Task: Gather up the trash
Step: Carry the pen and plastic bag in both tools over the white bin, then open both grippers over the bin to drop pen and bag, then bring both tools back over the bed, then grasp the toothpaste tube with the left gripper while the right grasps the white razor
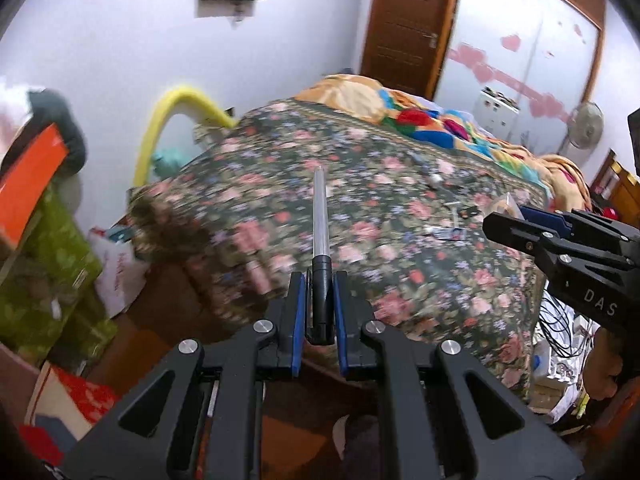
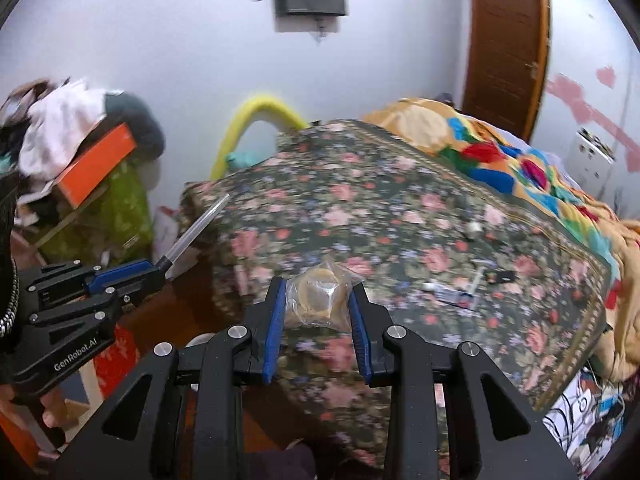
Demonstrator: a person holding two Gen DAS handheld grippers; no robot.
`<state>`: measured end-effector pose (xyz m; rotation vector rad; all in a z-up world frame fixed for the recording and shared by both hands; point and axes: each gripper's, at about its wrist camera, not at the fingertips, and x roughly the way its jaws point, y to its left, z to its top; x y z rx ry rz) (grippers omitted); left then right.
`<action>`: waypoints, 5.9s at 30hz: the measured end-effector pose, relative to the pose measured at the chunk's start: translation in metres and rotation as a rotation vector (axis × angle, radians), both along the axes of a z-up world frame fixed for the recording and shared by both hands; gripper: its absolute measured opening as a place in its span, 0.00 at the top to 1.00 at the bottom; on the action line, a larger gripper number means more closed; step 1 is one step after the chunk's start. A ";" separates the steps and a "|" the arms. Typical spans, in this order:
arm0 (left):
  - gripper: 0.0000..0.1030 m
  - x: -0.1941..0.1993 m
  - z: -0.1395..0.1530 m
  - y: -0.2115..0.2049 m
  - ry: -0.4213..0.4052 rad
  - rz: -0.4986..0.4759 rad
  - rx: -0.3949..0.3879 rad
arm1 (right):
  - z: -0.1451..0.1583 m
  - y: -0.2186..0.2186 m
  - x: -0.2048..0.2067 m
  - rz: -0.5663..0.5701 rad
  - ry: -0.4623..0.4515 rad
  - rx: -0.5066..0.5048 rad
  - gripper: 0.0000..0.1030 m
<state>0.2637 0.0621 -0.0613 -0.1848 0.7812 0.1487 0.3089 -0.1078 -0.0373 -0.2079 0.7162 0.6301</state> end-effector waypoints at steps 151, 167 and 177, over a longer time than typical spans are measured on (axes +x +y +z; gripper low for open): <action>1.00 0.320 -0.213 -0.176 0.168 -0.239 -0.101 | -0.209 -0.143 0.273 -0.357 0.314 0.072 0.73; 0.78 0.313 -0.188 -0.181 0.172 -0.264 -0.078 | -0.210 -0.170 0.235 -0.352 0.275 -0.068 0.91; 0.55 0.368 -0.201 -0.206 0.190 -0.266 -0.178 | -0.211 -0.204 0.203 -0.351 0.264 -0.089 0.91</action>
